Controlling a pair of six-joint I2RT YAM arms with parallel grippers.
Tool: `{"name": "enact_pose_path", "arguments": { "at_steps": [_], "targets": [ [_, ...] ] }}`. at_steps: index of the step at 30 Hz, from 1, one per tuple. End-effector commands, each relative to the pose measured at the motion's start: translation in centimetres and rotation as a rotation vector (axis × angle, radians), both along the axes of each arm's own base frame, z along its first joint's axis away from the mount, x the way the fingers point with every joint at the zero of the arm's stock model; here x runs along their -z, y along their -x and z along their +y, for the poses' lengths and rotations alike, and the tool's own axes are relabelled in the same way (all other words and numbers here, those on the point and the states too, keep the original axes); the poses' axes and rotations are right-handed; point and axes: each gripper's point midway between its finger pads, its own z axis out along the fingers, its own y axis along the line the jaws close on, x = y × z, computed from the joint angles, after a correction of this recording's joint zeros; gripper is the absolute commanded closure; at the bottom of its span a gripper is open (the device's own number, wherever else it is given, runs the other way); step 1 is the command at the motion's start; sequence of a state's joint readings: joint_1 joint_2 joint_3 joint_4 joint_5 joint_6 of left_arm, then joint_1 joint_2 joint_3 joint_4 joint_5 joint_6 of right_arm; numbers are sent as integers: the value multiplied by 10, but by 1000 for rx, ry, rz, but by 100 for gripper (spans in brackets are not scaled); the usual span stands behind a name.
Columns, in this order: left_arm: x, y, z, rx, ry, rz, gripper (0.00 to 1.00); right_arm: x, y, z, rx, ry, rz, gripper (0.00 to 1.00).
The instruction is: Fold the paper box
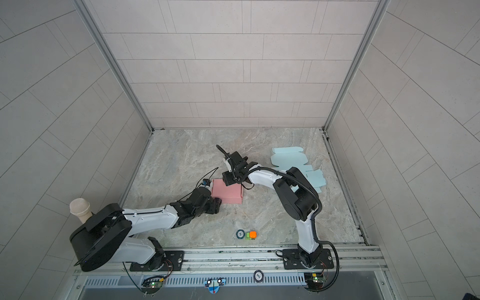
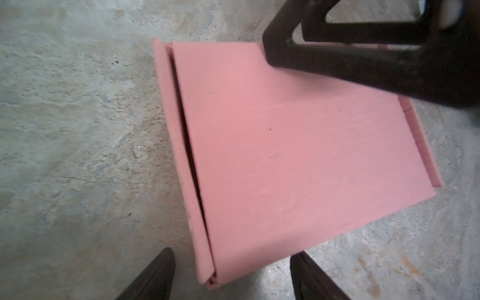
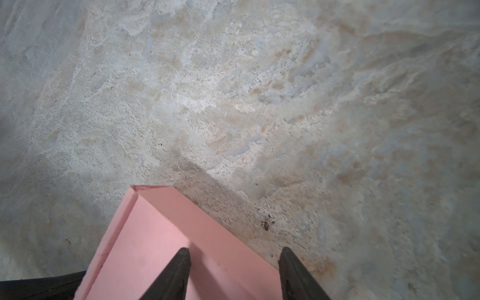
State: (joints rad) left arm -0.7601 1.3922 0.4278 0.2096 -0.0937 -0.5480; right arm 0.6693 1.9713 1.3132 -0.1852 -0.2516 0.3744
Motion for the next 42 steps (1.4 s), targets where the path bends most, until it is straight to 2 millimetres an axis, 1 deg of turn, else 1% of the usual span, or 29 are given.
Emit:
{"name": "enact_pose_path", "arguments": {
  "at_steps": [1, 4, 10, 13, 15, 16, 25, 26, 29, 32, 37, 39, 42],
  "targets": [
    [6, -10, 17, -64, -98, -16, 24, 47, 43, -3, -53, 71, 173, 43],
    [5, -14, 19, -73, -119, -28, 22, 47, 45, -1, -62, 74, 175, 43],
    [4, -20, 28, -106, -167, -60, 20, 49, 49, 2, -76, 76, 179, 43],
    [4, -20, 28, -107, -171, -61, 20, 49, 51, 3, -84, 78, 180, 43],
    [3, -20, 28, -106, -169, -63, 20, 47, 52, 3, -85, 76, 179, 44],
    [1, -23, 32, -126, -186, -81, 20, 46, 52, 3, -84, 75, 177, 44],
    [-8, -20, 32, -113, -162, -94, 20, 36, 49, 1, -70, 73, 155, 43],
    [-7, -16, 27, -89, -138, -77, 20, 34, 48, 2, -70, 71, 148, 43],
    [-6, -10, 26, -67, -120, -64, 20, 24, 42, 3, -60, 67, 128, 43],
    [-5, -2, 23, -35, -93, -48, 19, 11, 36, 4, -49, 65, 98, 43],
    [-6, 10, 22, 3, -70, -15, 19, -17, 27, -3, -7, 65, 29, 42],
    [-10, 13, 22, 13, -50, -16, 19, -30, 25, -8, 14, 63, -2, 41],
    [-23, 13, 18, 28, 4, -21, 19, -47, 26, -16, 38, 58, -38, 41]
  ]
}}
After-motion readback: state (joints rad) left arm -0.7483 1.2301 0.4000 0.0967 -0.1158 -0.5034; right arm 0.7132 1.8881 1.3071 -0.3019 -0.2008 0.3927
